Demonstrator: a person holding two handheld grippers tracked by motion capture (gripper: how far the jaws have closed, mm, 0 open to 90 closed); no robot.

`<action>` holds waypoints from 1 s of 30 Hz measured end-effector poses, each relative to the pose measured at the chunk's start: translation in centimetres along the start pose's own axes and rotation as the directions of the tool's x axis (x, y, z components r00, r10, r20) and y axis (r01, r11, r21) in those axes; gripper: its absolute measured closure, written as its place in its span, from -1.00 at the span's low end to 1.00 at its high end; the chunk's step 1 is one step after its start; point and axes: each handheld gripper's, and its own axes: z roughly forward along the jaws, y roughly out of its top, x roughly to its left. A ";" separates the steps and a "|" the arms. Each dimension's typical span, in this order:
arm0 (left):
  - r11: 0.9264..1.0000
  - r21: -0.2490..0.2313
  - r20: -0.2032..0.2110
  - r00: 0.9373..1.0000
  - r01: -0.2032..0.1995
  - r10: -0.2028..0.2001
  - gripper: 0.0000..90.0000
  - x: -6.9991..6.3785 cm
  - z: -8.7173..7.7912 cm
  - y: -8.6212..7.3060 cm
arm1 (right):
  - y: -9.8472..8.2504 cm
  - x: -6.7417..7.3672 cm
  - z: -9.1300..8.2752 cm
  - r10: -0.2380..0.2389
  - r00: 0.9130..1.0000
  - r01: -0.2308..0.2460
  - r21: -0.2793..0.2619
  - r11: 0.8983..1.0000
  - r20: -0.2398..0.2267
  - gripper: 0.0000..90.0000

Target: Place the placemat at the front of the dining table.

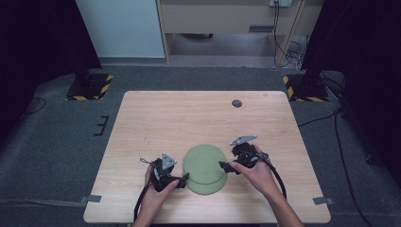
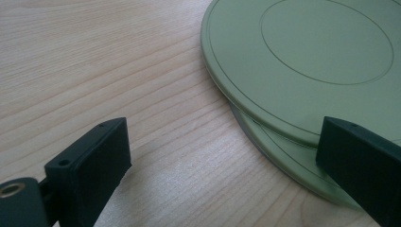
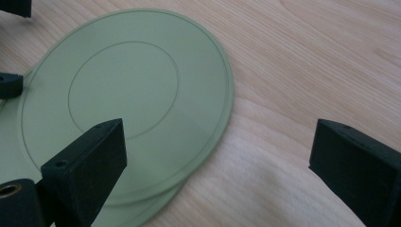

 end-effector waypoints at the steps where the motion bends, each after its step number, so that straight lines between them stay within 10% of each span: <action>1: 1.000 0.001 0.000 1.000 -0.002 0.002 -0.93 0.0 0.0 0.0 | 0.3 -0.1 0.2 0.000 1.000 0.000 0.002 1.000 -0.009 -0.87; 30: 1.000 0.006 0.021 1.000 -0.007 0.007 -0.95 -0.5 0.0 -0.1 | 2.6 -0.7 6.0 0.077 0.987 -0.066 0.083 0.994 -0.141 -0.60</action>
